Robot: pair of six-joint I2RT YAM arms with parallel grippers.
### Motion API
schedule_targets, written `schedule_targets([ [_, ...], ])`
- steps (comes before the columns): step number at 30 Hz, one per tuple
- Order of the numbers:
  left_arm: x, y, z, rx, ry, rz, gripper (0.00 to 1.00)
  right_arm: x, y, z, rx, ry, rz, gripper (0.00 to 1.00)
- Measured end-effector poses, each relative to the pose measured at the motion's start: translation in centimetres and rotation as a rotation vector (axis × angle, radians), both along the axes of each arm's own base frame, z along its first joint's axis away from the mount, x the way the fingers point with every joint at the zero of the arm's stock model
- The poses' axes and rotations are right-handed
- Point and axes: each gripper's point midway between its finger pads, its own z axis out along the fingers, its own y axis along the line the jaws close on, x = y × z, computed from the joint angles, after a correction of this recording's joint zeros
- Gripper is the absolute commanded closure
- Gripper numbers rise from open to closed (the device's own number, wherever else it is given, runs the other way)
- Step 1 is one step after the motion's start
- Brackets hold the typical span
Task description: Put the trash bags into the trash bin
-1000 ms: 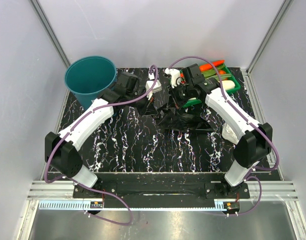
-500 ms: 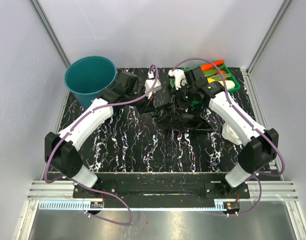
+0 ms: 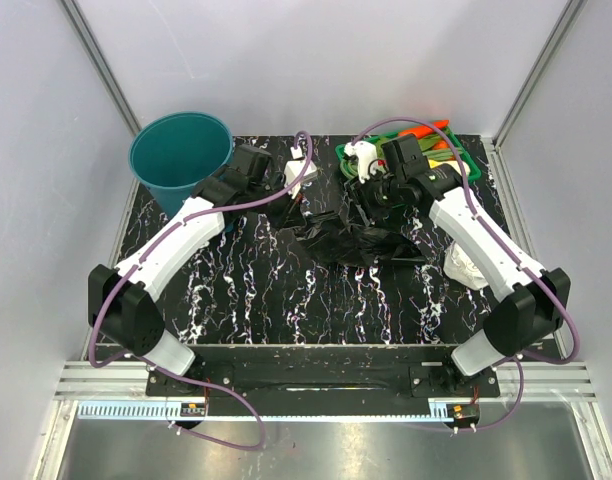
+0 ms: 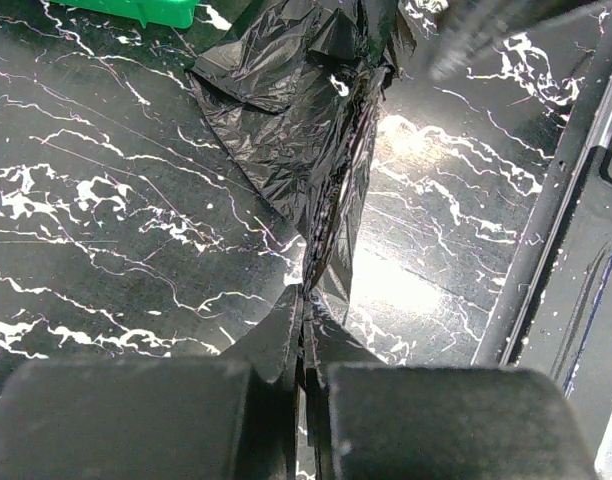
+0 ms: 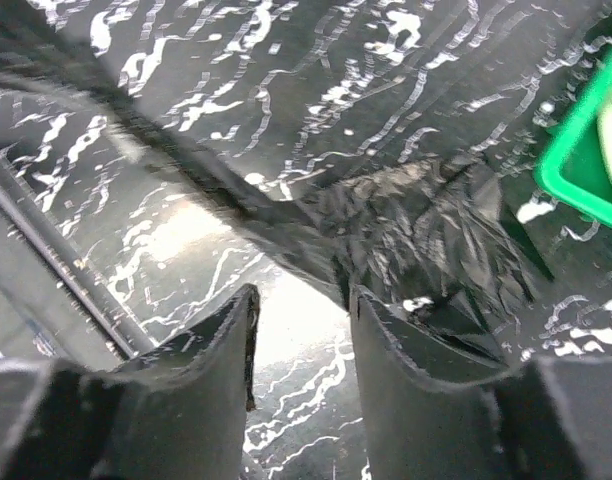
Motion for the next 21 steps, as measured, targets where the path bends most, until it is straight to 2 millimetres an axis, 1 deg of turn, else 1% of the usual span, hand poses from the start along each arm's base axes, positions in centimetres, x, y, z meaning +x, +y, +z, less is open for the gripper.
schedule_targets([
  [2, 0.1, 0.0, 0.0, -0.001, 0.000, 0.005, 1.00, -1.2, 0.8, 0.7, 0.039, 0.014, 0.063, 0.48],
  [4, 0.2, 0.0, 0.1, -0.003, -0.002, 0.009, 1.00, -2.2, 1.4, 1.2, 0.067, 0.032, 0.107, 0.51],
  [5, 0.3, -0.1, 0.1, -0.004, -0.005, 0.013, 1.00, -2.5, 1.8, 1.5, 0.081, 0.037, 0.122, 0.54],
  [10, 1.2, -0.3, 0.4, -0.009, -0.021, 0.071, 1.00, -3.1, 3.2, 3.4, 0.171, 0.080, 0.124, 0.60],
  [12, 2.0, -0.4, 0.7, -0.013, -0.037, 0.110, 1.00, -3.2, 3.8, 3.7, 0.207, 0.108, 0.113, 0.60],
  [13, 2.3, -0.4, 0.7, -0.016, -0.043, 0.128, 1.00, -3.2, 4.1, 3.7, 0.223, 0.130, 0.105, 0.61],
  [15, 2.9, -0.6, 0.6, -0.018, -0.055, 0.168, 1.00, -2.9, 4.8, 3.5, 0.251, 0.174, 0.083, 0.60],
  [18, 3.6, -0.6, 0.5, -0.015, -0.067, 0.226, 1.00, -2.1, 5.7, 2.7, 0.276, 0.238, 0.042, 0.50],
  [21, 4.1, -0.8, 0.8, -0.016, -0.085, 0.263, 1.00, -1.3, 6.3, 1.5, 0.287, 0.303, -0.007, 0.49],
])
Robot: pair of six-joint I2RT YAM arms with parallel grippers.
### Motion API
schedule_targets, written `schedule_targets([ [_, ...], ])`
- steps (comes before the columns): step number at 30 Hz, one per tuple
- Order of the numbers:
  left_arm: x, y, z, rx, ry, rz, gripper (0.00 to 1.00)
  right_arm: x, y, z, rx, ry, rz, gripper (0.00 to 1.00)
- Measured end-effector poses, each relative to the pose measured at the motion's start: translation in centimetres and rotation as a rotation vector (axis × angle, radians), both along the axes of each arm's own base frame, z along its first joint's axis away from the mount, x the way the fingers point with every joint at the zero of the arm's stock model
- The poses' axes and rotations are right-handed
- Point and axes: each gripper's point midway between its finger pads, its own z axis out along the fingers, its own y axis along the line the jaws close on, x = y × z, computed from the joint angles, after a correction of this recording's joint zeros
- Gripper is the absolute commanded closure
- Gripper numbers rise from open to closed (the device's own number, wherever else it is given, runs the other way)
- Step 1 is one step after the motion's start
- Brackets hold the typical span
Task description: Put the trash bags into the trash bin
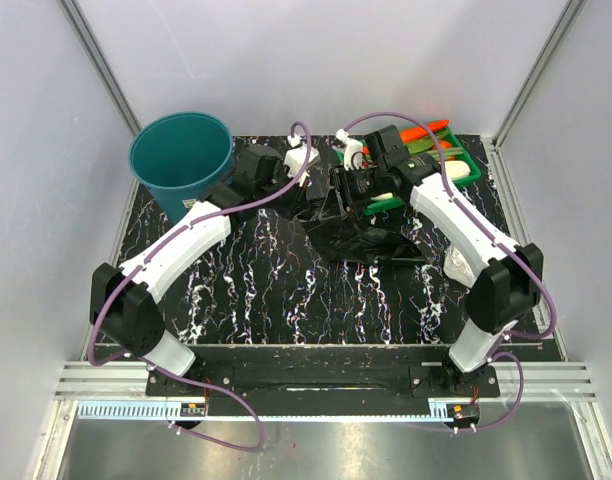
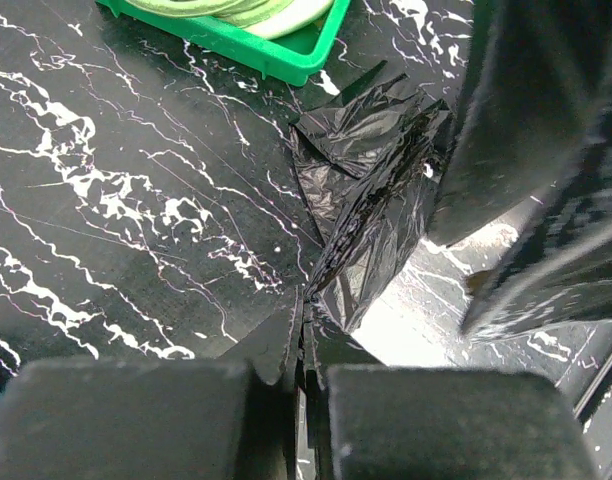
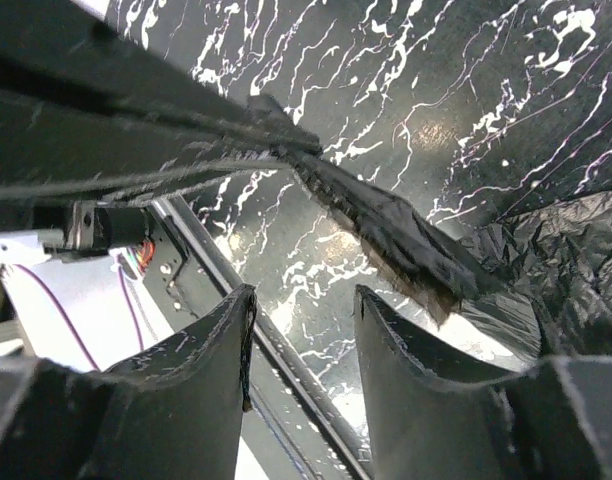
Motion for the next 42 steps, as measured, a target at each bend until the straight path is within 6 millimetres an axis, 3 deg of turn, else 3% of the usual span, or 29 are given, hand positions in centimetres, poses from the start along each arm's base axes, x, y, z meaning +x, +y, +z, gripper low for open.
schedule_targets([
  [5, 0.1, -0.3, 0.1, 0.000, -0.009, 0.025, 1.00, 1.3, 0.6, -1.0, -0.005, 0.056, -0.057, 0.48],
  [11, 0.0, -0.4, -0.6, 0.007, 0.002, 0.039, 1.00, 1.8, 0.9, -0.8, 0.010, 0.079, -0.099, 0.47],
  [30, -0.7, -0.9, -1.1, 0.014, 0.010, 0.025, 1.00, 3.6, -0.4, -0.9, -0.005, 0.088, -0.210, 0.51],
  [42, -0.9, -1.2, -1.2, 0.015, 0.011, 0.018, 1.00, 4.5, -0.5, -2.9, -0.026, 0.135, -0.228, 0.52],
])
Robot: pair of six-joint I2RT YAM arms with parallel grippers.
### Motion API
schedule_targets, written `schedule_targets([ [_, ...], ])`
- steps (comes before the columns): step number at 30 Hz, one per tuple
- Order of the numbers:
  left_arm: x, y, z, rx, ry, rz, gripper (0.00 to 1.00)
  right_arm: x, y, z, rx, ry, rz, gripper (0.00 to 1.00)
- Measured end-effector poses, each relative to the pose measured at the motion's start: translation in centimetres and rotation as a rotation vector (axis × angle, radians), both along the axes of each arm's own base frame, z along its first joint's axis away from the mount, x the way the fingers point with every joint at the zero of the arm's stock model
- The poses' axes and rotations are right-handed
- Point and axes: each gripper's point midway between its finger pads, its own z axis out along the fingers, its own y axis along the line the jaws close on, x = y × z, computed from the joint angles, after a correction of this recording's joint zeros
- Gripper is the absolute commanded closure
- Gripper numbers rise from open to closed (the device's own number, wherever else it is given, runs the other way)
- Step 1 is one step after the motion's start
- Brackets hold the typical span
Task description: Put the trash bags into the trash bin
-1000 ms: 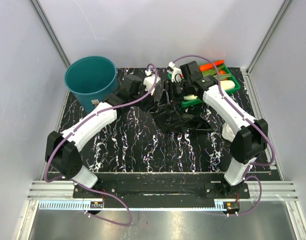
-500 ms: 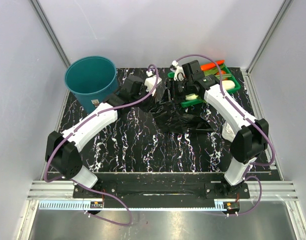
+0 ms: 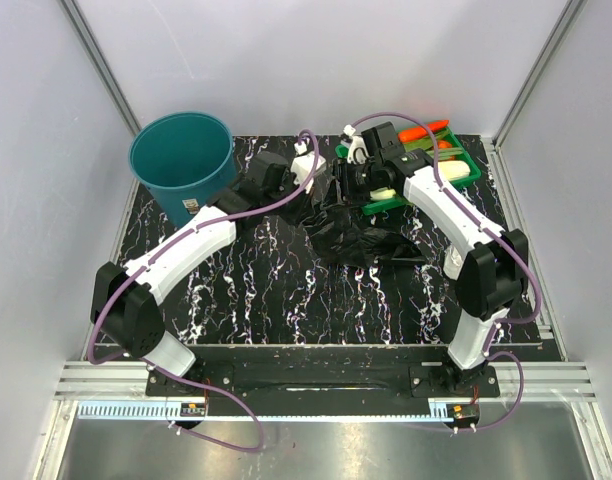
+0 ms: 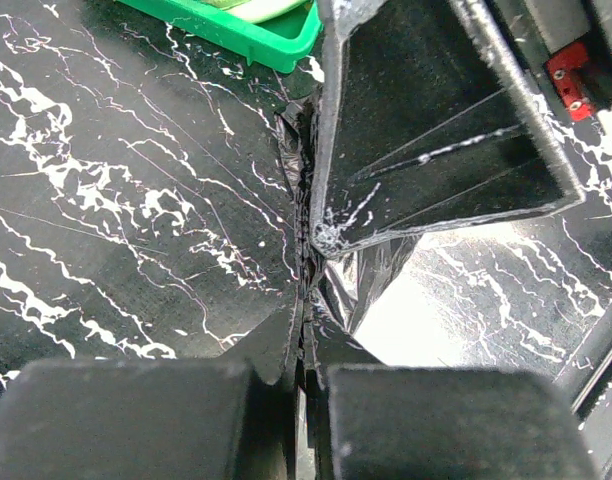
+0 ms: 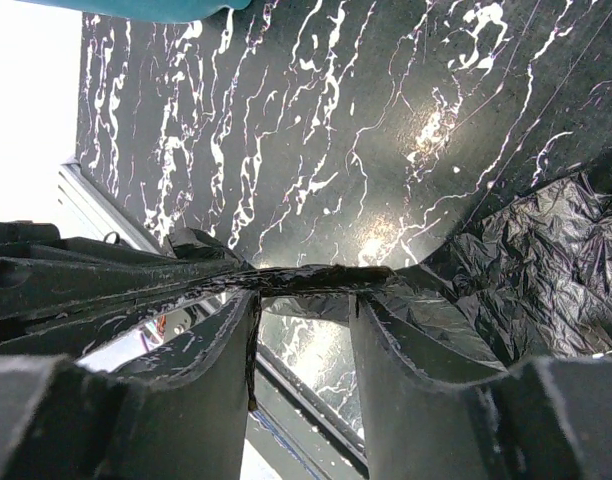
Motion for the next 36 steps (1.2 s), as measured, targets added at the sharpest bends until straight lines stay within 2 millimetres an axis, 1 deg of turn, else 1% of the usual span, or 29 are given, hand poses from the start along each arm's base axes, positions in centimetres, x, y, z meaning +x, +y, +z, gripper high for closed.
schedule_targets([
  [23, -0.37, -0.59, -0.34, 0.006, 0.004, -0.018, 1.00, 0.30, 0.29, 0.86, 0.016, -0.021, 0.011, 0.51],
  [36, -0.84, -0.88, -0.36, -0.003, 0.015, -0.047, 1.00, 0.39, 0.20, 0.76, 0.009, -0.031, 0.015, 0.55],
])
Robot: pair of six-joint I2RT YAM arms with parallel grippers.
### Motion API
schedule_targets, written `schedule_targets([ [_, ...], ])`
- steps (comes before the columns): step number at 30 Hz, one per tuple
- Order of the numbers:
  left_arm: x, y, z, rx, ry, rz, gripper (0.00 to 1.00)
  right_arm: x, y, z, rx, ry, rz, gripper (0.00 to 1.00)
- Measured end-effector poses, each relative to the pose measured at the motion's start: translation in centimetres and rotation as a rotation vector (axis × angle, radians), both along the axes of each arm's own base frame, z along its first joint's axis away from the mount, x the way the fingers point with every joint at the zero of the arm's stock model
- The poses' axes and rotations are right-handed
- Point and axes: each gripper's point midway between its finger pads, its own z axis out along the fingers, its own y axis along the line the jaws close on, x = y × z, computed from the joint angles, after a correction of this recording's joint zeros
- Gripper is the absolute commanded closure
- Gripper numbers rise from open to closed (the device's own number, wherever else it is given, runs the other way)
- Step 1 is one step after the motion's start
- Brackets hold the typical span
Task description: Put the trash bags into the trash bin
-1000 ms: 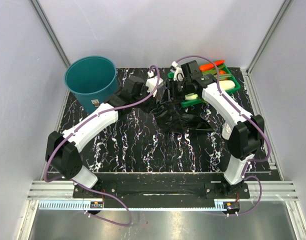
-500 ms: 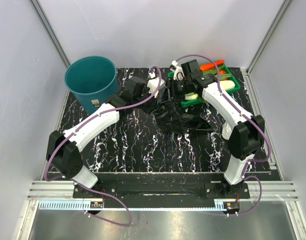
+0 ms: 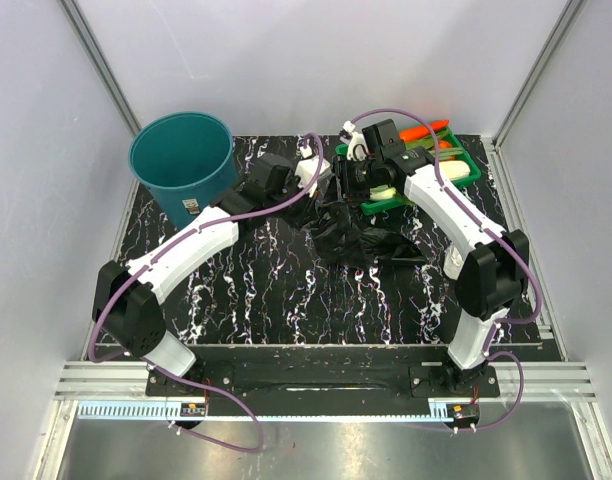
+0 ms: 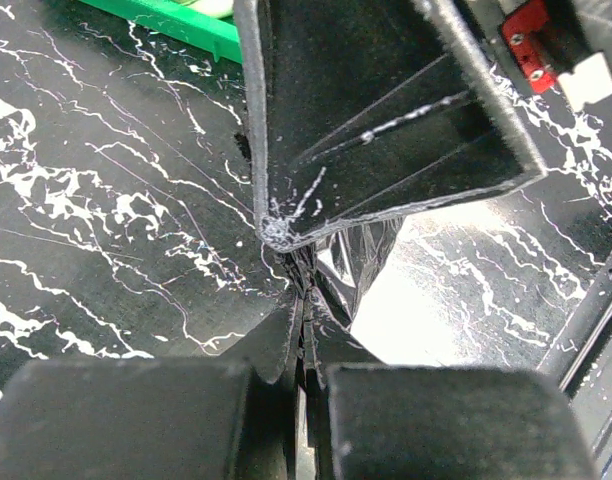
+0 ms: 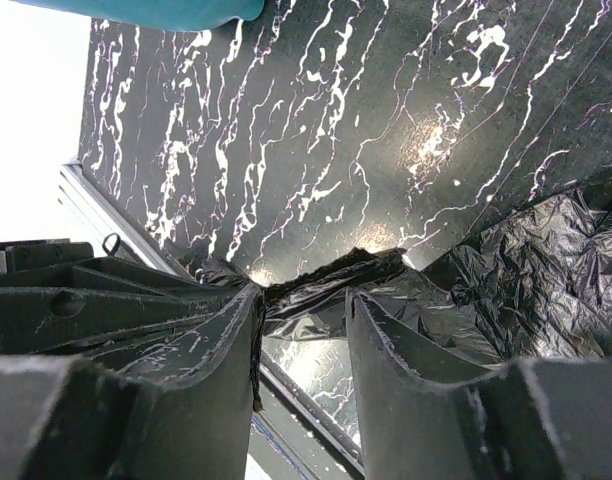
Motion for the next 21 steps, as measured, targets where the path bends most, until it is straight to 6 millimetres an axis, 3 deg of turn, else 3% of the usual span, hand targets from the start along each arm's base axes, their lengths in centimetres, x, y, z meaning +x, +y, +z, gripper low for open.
schedule_targets([
  [9, -0.6, -0.7, 0.6, -0.024, 0.001, -0.054, 1.00, 0.1, 0.0, -0.3, -0.004, 0.004, 0.003, 0.62],
  [14, -0.6, -0.9, 1.0, -0.034, -0.004, -0.066, 1.00, 0.0, 0.0, -0.4, -0.006, 0.002, 0.007, 0.76],
  [18, -0.7, -0.9, 1.0, -0.033, -0.005, -0.068, 1.00, -0.1, 0.0, -0.5, -0.008, 0.001, 0.014, 0.94],
  [21, -0.7, -0.9, 1.0, -0.033, -0.006, -0.069, 1.00, 0.0, 0.0, -0.5, -0.009, -0.003, 0.018, 1.00],
])
